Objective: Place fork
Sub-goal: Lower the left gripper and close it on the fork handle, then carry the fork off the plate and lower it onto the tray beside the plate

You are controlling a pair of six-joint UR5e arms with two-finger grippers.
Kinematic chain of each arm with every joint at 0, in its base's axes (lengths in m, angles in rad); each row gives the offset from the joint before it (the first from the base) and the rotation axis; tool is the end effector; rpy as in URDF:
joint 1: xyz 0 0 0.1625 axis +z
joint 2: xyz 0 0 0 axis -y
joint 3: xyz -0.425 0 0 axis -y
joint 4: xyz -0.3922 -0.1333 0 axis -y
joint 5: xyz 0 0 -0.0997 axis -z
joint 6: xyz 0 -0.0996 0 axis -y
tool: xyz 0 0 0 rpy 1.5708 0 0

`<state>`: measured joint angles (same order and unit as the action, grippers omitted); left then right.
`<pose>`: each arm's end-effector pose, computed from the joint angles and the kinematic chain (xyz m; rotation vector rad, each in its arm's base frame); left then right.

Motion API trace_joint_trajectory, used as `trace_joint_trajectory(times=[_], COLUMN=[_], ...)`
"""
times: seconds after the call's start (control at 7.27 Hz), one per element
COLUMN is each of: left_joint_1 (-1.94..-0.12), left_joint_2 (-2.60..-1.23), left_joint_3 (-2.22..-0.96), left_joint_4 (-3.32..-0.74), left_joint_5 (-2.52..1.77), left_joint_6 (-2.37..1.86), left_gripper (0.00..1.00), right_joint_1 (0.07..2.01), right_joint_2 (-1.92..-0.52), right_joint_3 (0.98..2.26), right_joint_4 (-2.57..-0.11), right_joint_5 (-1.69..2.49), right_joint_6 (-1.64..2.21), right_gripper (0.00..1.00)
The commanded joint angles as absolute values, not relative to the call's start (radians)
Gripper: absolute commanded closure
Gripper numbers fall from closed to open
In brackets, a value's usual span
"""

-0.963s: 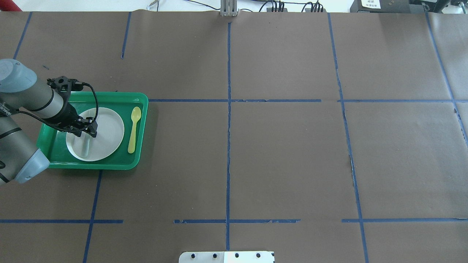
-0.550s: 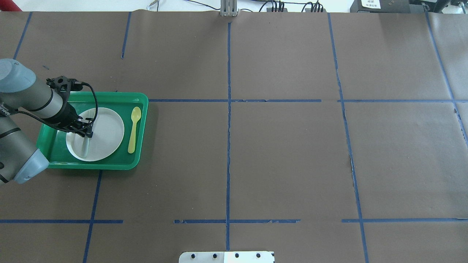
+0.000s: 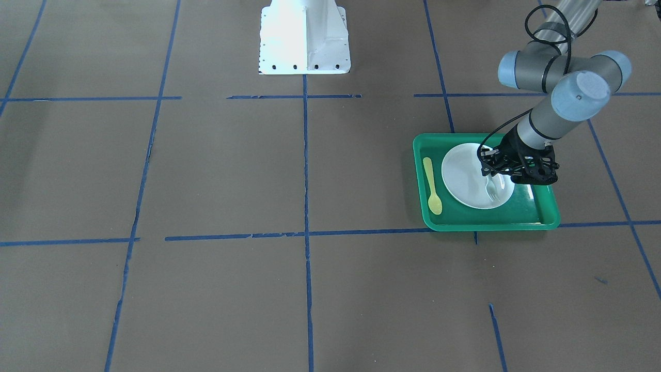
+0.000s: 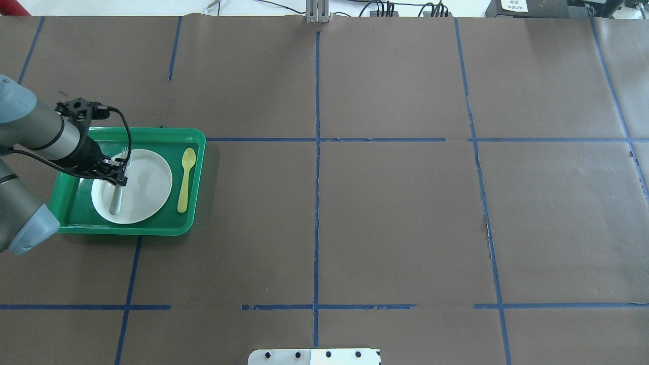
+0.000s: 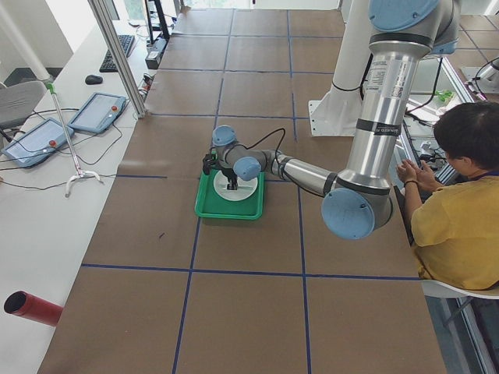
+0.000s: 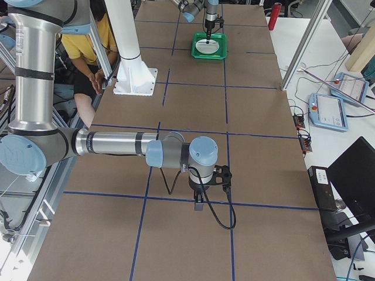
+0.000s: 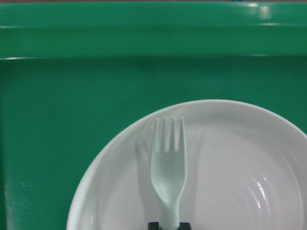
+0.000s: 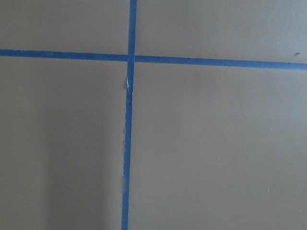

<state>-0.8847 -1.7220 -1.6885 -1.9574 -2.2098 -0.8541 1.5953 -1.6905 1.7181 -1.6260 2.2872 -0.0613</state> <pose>0.3039 -0.4878 0.4811 0.0255 0.8808 0.0524 0.0786 -0.4371 0.6515 0.0043 -0.7168 -0.0253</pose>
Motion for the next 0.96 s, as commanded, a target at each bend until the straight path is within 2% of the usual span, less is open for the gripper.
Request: trace_joint_trajectory(times=[0.0, 0.14, 0.41, 0.83], left_joint_1=[-0.972, -0.982, -0.973, -0.971], left_joint_2=[-1.623, -1.59, -1.608, -1.706], left_joint_3=[-1.753, -1.735, -1.678, -1.568], left_joint_4=[-1.96, -1.962, -1.962, -1.965], left_joint_5=[-2.212, -2.207, -2.206, -2.204], left_joint_6=[-0.757, -0.689, -0.748, -0.798], left_gripper=[1.0, 1.0, 1.0, 1.0], right_joint_1=[1.595, 1.597, 1.595, 1.595], right_joint_2=[-1.69, -1.69, -1.69, -1.69], right_joint_3=[1.718, 1.718, 1.718, 1.718], right_joint_4=[-1.626, -1.626, -1.626, -1.626], right_joint_5=[2.287, 2.287, 2.287, 2.287], right_joint_6=[-0.06, -0.061, -0.061, -0.061], right_gripper=[0.0, 0.0, 0.0, 0.0])
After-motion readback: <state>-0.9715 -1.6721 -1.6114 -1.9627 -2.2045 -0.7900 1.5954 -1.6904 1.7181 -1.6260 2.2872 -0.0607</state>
